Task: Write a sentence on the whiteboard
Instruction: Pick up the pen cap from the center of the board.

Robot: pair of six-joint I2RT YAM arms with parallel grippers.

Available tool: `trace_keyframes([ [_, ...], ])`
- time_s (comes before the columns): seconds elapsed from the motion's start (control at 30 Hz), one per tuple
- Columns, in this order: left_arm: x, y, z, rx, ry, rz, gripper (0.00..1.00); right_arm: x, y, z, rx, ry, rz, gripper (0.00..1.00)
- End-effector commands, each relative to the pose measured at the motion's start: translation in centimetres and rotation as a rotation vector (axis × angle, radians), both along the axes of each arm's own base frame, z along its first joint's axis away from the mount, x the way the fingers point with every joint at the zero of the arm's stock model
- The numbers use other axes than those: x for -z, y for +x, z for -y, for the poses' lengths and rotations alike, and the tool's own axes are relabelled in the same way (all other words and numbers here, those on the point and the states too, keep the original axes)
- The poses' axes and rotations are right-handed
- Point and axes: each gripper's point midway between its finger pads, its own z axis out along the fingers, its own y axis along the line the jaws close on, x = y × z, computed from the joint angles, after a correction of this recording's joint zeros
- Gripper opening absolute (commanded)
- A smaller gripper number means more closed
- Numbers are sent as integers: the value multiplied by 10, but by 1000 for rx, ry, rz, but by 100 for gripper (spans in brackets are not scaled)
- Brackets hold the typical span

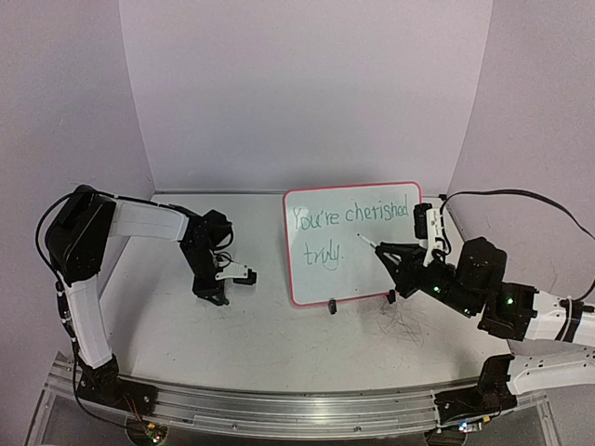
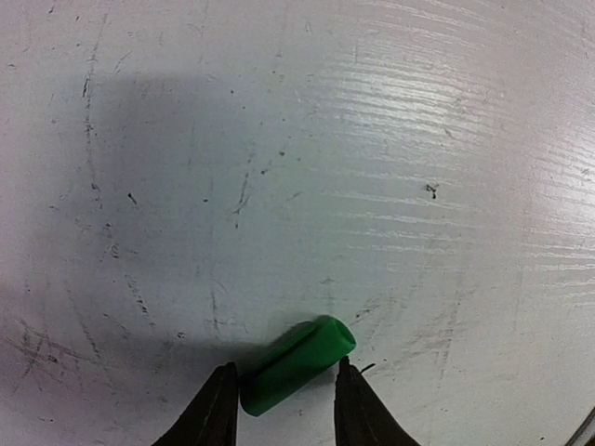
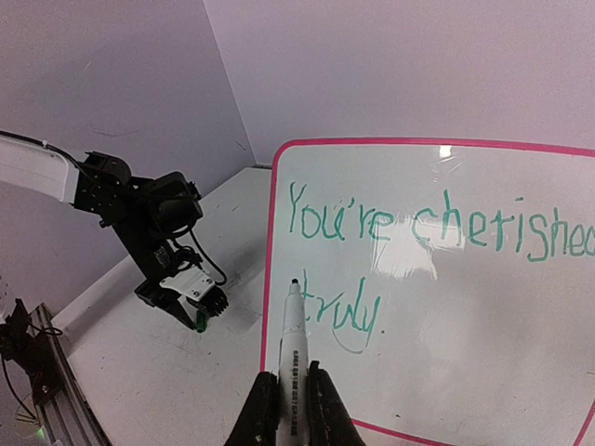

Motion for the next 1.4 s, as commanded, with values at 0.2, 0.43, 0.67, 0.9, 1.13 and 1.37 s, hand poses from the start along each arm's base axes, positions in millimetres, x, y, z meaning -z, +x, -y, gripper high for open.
trace_keyframes([
  [0.2, 1, -23, 0, -20, -16, -24, 27, -21, 0, -6, -15, 57, 32, 0],
  [0.43, -4, -30, 6, -63, -25, -3, 33, -21, 0, -8, -22, 60, 26, 0],
  [0.67, -10, -20, 18, -38, -69, 68, 50, -17, 0, -13, -33, 60, 14, 0],
  [0.9, 2, -18, 19, 4, -52, 65, 47, -19, 0, -13, -33, 68, 10, 0],
  [1.13, 10, -23, 15, 12, -31, 65, 29, -19, 1, -13, -32, 69, 9, 0],
  [1.37, 2, -27, 14, -6, -38, 127, 3, -16, 3, -15, -28, 56, 0, 0],
])
